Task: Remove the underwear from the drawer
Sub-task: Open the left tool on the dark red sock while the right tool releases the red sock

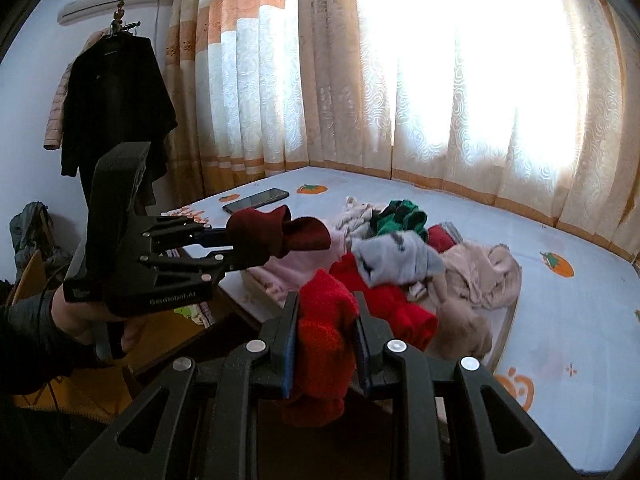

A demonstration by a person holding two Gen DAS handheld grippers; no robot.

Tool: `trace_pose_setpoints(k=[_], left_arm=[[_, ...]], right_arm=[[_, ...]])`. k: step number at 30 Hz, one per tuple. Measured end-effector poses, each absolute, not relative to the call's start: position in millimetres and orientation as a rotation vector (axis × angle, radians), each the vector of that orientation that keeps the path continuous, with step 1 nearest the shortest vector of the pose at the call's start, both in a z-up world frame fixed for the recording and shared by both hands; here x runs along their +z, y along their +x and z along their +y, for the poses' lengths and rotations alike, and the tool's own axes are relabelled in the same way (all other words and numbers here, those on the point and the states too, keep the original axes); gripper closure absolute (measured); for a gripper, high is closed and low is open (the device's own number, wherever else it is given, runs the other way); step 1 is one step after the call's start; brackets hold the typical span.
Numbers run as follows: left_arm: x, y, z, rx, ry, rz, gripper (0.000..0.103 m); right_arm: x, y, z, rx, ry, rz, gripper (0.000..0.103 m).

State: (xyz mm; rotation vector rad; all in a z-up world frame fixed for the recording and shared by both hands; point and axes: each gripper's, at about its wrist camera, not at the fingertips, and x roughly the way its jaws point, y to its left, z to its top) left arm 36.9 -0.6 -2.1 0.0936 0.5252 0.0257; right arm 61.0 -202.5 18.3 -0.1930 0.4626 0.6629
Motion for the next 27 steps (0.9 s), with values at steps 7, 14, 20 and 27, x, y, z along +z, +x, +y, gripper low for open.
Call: trace_pose_setpoints(k=[7, 14, 20, 27], left_arm=[[0.5, 64.2, 6.9, 0.046, 0.107, 0.551, 0.073], [-0.1, 91.1, 8.2, 0.061, 0.136, 0.579, 0.073], [-12.0, 117.2, 12.8, 0.061, 0.113, 0.648, 0.073], [-19.3, 128.3, 12.5, 0.077, 0.116, 0.671, 0.062]], right_arm=[[26.5, 99.3, -193.0, 0.618, -0.194, 0.490, 0.077], [26.3, 144.5, -192.4, 0.558, -0.179, 0.526, 0.077], [17.4, 179.2, -195.0, 0.503, -0.149, 0.560, 0.077], [1.5, 207.7, -194.4, 0.472, -0.135, 0.622, 0.077]])
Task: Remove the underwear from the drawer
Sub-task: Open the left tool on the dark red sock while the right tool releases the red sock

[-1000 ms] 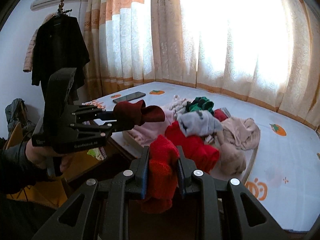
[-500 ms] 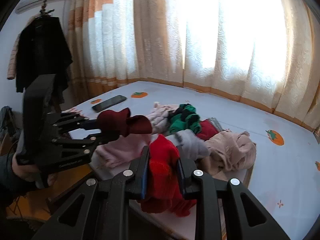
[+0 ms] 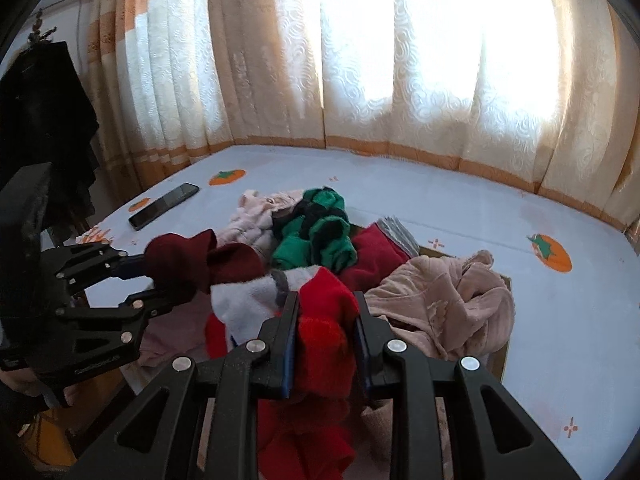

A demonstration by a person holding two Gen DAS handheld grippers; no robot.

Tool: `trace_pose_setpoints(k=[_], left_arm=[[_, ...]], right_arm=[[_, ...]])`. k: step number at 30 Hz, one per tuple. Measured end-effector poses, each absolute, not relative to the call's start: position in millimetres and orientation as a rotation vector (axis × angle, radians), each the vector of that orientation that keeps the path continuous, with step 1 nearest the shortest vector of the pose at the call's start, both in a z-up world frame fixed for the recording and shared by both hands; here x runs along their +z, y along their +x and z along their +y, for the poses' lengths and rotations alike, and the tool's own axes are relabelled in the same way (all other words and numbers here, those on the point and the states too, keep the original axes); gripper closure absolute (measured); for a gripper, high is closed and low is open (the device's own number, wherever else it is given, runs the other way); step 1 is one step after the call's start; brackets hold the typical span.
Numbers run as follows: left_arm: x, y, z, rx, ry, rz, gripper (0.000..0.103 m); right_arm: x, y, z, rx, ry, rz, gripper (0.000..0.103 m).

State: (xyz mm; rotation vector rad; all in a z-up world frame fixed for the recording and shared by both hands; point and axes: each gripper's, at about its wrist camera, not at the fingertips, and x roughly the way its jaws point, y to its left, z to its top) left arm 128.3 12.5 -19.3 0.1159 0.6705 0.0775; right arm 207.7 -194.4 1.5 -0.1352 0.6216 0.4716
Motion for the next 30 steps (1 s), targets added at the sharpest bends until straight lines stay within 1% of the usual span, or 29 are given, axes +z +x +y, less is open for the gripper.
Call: trace_pose_setpoints(k=[1, 3, 4, 6, 8, 10, 11, 15, 17, 22, 24, 26, 30], left_arm=[[-20.6, 129.9, 11.6, 0.077, 0.119, 0.678, 0.059], [-22.7, 132.2, 9.8, 0.077, 0.124, 0.686, 0.056], [-23.2, 133.3, 9.3, 0.077, 0.126, 0.688, 0.054], [-23.4, 132.9, 7.7, 0.080, 0.128, 0.691, 0.048], [-21.9, 131.0, 6.4, 0.073, 0.124, 0.687, 0.040], [-19.4, 127.9, 5.7, 0.079, 0.132, 0.679, 0.036], [-17.5, 126.1, 5.5, 0.082, 0.134, 0.672, 0.032], [-2.9, 110.6, 7.3, 0.085, 0.118, 0.629, 0.027], [5.0, 102.0, 7.5, 0.089, 0.112, 0.603, 0.022], [17.8, 79.1, 5.7, 0.074, 0.093, 0.567, 0.021], [21.6, 67.4, 3.8, 0.069, 0.083, 0.552, 0.019], [23.2, 57.0, 1.0, 0.061, 0.081, 0.538, 0.015], [25.2, 41.2, -1.4, 0.056, 0.067, 0.519, 0.015]], right_arm=[[0.1, 210.5, -195.1, 0.471, -0.130, 0.628, 0.077], [-3.2, 214.7, -196.4, 0.474, -0.121, 0.648, 0.076], [-4.6, 217.1, -196.9, 0.468, -0.124, 0.656, 0.074], [-5.8, 220.0, -199.9, 0.459, -0.114, 0.662, 0.067], [-4.5, 221.4, -204.2, 0.439, -0.096, 0.664, 0.049], [-1.0, 218.0, -208.3, 0.429, -0.084, 0.650, 0.041], [0.6, 216.4, -209.4, 0.430, -0.081, 0.643, 0.039], [9.8, 204.0, -213.7, 0.428, -0.073, 0.608, 0.038], [14.6, 195.4, -215.8, 0.430, -0.070, 0.592, 0.036], [21.6, 168.9, -219.1, 0.447, -0.061, 0.578, 0.032], [23.3, 157.4, -220.1, 0.454, -0.057, 0.571, 0.032], [25.2, 143.6, -221.4, 0.461, -0.052, 0.557, 0.031], [28.8, 120.1, -225.5, 0.461, -0.042, 0.523, 0.029]])
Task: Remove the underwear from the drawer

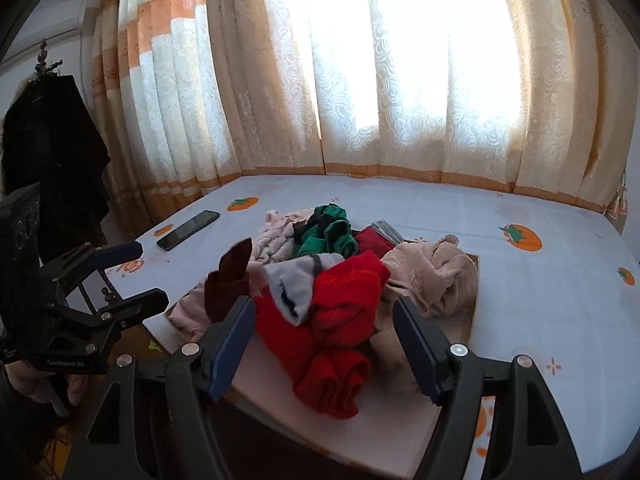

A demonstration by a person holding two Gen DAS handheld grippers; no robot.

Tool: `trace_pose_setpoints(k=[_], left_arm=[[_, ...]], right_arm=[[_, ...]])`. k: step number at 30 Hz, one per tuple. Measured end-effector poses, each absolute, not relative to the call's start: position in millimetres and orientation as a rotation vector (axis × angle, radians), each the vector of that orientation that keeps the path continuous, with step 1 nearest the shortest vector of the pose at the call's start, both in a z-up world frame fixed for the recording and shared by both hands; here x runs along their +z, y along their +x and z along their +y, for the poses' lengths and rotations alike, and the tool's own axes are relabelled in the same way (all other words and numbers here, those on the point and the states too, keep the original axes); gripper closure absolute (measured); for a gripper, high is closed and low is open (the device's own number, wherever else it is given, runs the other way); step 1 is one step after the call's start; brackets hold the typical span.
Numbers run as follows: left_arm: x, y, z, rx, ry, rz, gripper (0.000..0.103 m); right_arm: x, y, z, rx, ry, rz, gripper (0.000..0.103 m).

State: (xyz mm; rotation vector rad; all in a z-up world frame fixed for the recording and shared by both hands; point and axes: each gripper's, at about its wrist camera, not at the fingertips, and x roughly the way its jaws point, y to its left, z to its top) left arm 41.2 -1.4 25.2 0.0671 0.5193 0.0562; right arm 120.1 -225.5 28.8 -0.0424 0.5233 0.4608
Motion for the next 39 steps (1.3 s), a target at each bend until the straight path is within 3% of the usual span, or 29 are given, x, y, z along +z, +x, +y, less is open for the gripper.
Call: trace_pose_setpoints(k=[31, 39], left_arm=[[30.2, 28.6, -5.9, 0.056, 0.053, 0.498, 0.014], [40.4, 26.0, -4.5, 0.070, 0.049, 0.473, 0.006]], right_arm=[[34.9, 87.4, -223.7, 0.477, -0.044, 0.439, 0.026], [46.9, 79.8, -223.8, 0.469, -0.057, 0.386, 0.026]])
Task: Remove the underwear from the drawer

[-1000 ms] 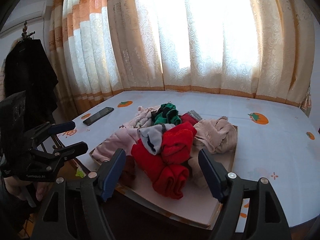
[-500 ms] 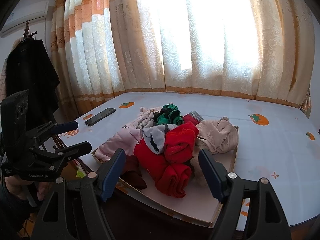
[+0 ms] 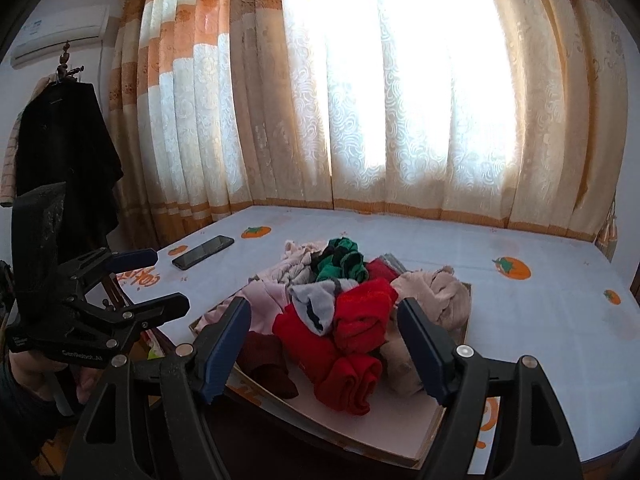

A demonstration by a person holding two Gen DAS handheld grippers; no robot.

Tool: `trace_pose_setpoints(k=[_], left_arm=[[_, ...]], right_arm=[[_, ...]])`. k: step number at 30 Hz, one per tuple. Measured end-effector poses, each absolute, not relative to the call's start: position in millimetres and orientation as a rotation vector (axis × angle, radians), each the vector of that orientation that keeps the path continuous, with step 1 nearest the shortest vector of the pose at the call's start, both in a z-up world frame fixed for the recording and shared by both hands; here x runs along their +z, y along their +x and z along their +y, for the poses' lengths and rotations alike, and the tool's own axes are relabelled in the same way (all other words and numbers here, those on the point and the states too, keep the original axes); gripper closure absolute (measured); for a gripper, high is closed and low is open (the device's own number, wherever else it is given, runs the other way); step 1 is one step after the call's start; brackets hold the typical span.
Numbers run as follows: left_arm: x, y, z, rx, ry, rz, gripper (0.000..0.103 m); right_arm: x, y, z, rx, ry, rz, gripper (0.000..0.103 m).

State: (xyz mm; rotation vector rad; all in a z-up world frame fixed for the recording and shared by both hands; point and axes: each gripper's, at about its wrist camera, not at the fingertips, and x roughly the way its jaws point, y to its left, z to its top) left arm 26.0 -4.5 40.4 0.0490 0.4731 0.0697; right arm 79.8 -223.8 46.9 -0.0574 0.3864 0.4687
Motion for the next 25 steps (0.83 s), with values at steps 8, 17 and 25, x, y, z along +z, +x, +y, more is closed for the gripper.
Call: trace_pose_setpoints(k=[8, 17, 25], left_arm=[[44.7, 24.7, -5.1, 0.087, 0.047, 0.465, 0.002], [41.9, 26.8, -4.5, 0.112, 0.060, 0.469, 0.000], [38.5, 27.2, -4.9, 0.111, 0.062, 0.470, 0.000]], right_arm=[[47.7, 80.0, -223.6, 0.470, -0.063, 0.385, 0.025], [42.6, 79.1, -220.5, 0.477, -0.079, 0.397, 0.025], [38.7, 79.9, -220.0, 0.478, -0.086, 0.409, 0.025]])
